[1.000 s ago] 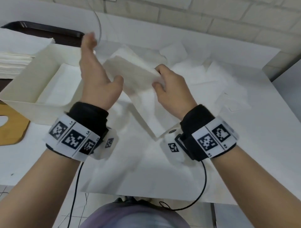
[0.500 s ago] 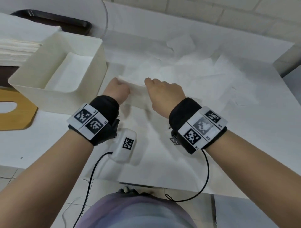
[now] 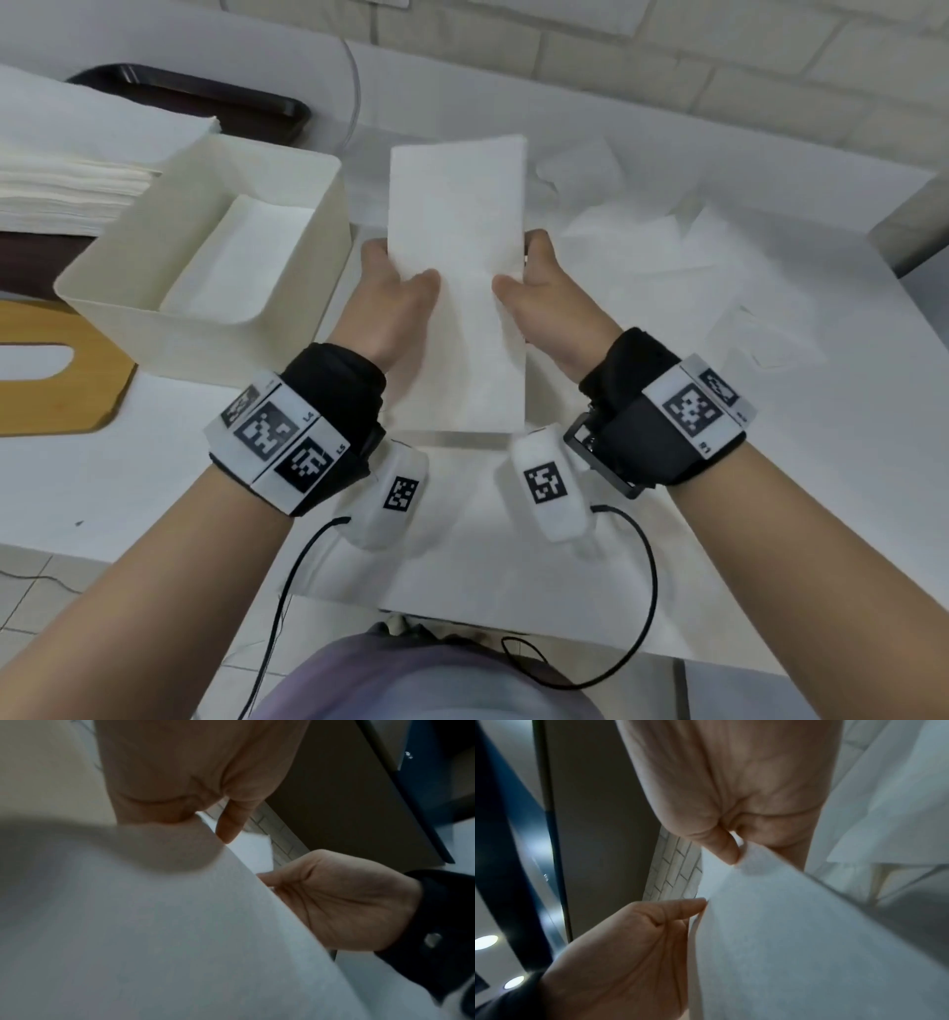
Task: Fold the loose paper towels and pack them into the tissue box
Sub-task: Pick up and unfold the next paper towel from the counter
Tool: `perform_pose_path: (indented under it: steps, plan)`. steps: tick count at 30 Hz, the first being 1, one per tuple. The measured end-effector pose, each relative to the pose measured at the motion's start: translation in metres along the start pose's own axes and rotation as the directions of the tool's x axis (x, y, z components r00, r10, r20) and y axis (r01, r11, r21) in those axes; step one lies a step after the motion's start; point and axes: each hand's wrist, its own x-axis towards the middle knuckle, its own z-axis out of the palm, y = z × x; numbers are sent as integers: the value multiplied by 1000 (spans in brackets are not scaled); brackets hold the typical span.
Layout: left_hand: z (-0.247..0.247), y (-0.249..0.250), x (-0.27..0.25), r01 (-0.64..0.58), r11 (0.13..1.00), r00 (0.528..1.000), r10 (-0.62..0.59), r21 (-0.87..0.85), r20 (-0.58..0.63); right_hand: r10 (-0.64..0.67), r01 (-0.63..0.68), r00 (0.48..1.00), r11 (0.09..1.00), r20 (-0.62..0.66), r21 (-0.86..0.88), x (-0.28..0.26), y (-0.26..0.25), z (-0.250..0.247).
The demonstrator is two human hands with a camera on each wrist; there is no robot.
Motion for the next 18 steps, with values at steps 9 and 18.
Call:
perform_pose_path:
  steps: [9,18]
  plan:
    - [-30,16,-23,-86,994,960,65,67,272,-157,160,986,984,-53,73,19,-19,-38]
    - [-70,15,-27,-35,988,951,79,-149,300,-277,293,949,951,150,-102,41,-68,-36]
